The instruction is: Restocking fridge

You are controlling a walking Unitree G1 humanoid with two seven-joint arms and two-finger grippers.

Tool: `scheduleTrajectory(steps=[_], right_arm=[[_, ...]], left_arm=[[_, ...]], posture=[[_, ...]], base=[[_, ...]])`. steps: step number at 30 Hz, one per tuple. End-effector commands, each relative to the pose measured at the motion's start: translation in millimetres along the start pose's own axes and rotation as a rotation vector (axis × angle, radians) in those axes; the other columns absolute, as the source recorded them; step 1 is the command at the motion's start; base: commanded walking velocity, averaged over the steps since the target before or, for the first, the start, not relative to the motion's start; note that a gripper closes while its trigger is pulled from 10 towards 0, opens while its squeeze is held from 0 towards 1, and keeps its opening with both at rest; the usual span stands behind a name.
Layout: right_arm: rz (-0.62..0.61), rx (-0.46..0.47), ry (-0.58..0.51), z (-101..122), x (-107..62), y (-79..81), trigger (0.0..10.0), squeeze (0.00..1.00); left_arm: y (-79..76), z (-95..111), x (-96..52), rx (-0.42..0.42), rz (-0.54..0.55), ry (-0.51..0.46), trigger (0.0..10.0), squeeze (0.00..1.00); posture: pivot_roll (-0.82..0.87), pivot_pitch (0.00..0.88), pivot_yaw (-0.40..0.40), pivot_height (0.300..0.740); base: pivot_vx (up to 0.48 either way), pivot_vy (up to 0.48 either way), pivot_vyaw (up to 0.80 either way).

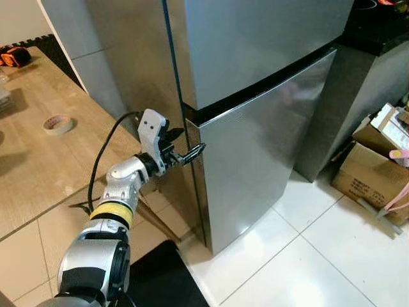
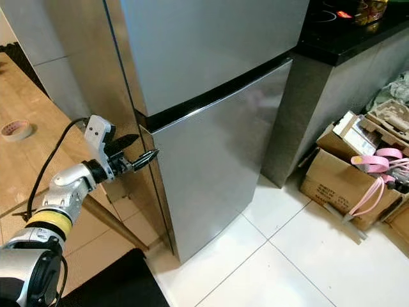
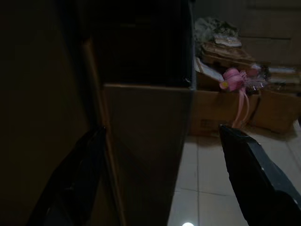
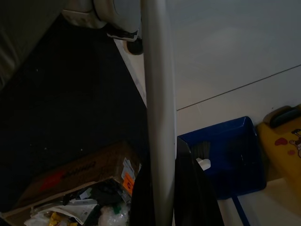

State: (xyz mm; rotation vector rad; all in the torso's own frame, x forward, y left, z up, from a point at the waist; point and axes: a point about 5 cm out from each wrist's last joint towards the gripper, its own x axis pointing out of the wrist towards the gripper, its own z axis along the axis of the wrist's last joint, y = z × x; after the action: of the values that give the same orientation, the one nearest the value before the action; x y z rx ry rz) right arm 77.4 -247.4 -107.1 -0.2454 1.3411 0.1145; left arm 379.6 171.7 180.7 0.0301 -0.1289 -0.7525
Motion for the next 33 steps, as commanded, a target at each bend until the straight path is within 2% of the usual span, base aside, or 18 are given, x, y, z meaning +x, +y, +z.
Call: scheduleTrajectory(steps=[1, 4, 6, 7, 10, 11, 17, 26, 33], right_arm=[[0.004, 0.02, 0.016, -6.4, 0.0, 2.9, 10.0, 0.0], [0.003, 0.02, 0.018, -6.9, -0.1, 2.5, 10.0, 0.0], [0.002, 0.022, 0.018, -7.4, -0.2, 2.4, 10.0, 0.0], [0.002, 0.022, 0.018, -7.8, -0.3, 2.4, 10.0, 0.0], [0.002, 0.023, 0.018, -8.1, -0.3, 2.3, 10.0, 0.0], [0.003, 0.022, 0.018, -8.3, -0.3, 2.4, 10.0, 0.0], [0.007, 0.02, 0.026, -13.7, -0.8, 3.7, 10.0, 0.0], [0.001, 0.02, 0.04, -23.1, -2.8, 0.5, 10.0, 0.0], [-0.002, 0.022, 0.035, -21.1, -2.6, -0.1, 10.0, 0.0]], left_arm=[[0.8, -0.2, 1.5, -0.018, 0.016, -0.004, 10.0, 1.0], [-0.4, -0.3, 2.9, -0.026, 0.018, -0.018, 10.0, 1.0], [0.2, -1.5, 4.2, 0.0, 0.052, -0.003, 10.0, 1.0], [1.7, -1.6, 4.5, 0.012, 0.078, 0.007, 10.0, 0.22], [3.5, -1.3, 4.7, 0.02, 0.105, 0.014, 10.0, 0.22], [3.6, -1.1, 4.9, 0.02, 0.105, 0.015, 10.0, 0.0], [6.6, 2.5, 8.9, 0.005, 0.151, 0.012, 10.0, 0.0], [-2.0, 6.8, 19.5, -0.059, 0.066, -0.028, 10.0, 0.0], [-18.0, 13.2, 29.2, -0.093, -0.138, -0.074, 10.0, 0.0]], posture=[[-0.15, 0.112, 0.047, 0.74], [-0.15, 0.113, 0.046, 0.74], [-0.16, 0.117, 0.048, 0.74], [-0.15, 0.12, 0.047, 0.74], [-0.15, 0.12, 0.047, 0.74], [-0.15, 0.122, 0.047, 0.74], [-0.16, 0.151, 0.049, 0.74], [-0.18, 0.17, 0.052, 0.74], [-0.18, 0.163, 0.056, 0.74]], base=[[0.0, 0.0, 0.0], [0.0, 0.0, 0.0], [0.0, 0.0, 0.0], [0.0, 0.0, 0.0], [0.0, 0.0, 0.0], [0.0, 0.0, 0.0], [0.0, 0.0, 0.0], [0.0, 0.0, 0.0], [0.0, 0.0, 0.0]])
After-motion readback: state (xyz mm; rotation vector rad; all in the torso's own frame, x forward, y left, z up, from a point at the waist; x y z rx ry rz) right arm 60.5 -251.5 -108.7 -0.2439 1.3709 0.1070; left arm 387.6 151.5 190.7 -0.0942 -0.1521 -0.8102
